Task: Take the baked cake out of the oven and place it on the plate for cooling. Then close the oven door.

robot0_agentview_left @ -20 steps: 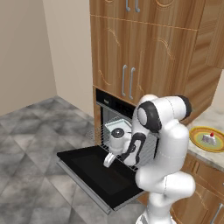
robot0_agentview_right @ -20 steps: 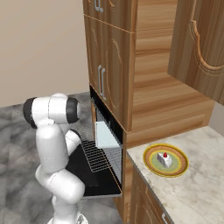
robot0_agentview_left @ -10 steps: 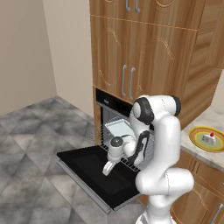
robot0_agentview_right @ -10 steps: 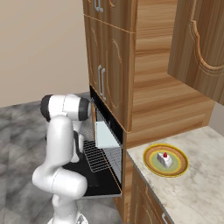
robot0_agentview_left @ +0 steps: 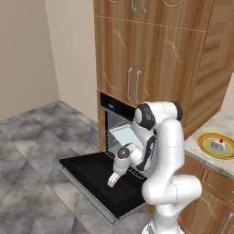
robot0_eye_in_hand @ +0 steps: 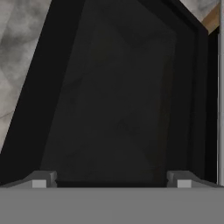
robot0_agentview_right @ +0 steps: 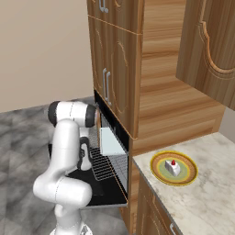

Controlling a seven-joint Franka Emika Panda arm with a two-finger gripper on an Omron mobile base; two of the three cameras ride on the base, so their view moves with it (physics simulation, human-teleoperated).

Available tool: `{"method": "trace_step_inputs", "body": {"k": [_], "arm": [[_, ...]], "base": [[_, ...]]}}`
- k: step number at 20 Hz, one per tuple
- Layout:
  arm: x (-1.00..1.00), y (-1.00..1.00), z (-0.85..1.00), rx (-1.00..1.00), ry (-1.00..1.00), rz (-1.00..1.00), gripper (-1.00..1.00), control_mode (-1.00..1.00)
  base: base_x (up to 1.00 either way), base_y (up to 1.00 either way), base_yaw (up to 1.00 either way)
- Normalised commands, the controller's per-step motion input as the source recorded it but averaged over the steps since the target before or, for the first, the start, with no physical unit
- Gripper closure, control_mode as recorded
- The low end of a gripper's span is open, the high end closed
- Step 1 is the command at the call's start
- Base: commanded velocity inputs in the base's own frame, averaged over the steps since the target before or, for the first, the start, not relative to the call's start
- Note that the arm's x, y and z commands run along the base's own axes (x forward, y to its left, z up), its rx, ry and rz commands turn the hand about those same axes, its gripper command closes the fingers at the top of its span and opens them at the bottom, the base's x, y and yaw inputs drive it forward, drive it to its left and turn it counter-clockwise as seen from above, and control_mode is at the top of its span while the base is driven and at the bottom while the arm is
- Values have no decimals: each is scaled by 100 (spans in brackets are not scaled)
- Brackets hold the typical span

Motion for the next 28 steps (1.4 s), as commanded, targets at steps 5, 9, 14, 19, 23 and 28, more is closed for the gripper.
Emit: {"method": "trace_step_inputs", "body": {"k": [5,9,14,19,23,28], "arm": [[33,2,-4,0,2,-5,-100,-100],[46,0,-4,0,1,-7,-100,-100],[54,0,-5,0,0,-9,-100,-100],[59,0,-10,0,0,-10,-100,-100],[61,0,-15,0,2,-9,-100,-100],[63,0,-18,0,4,-9,-100,-100]], "base": [[0,0,0],[0,0,0],[0,0,0],[0,0,0],[0,0,0],[0,0,0]]}}
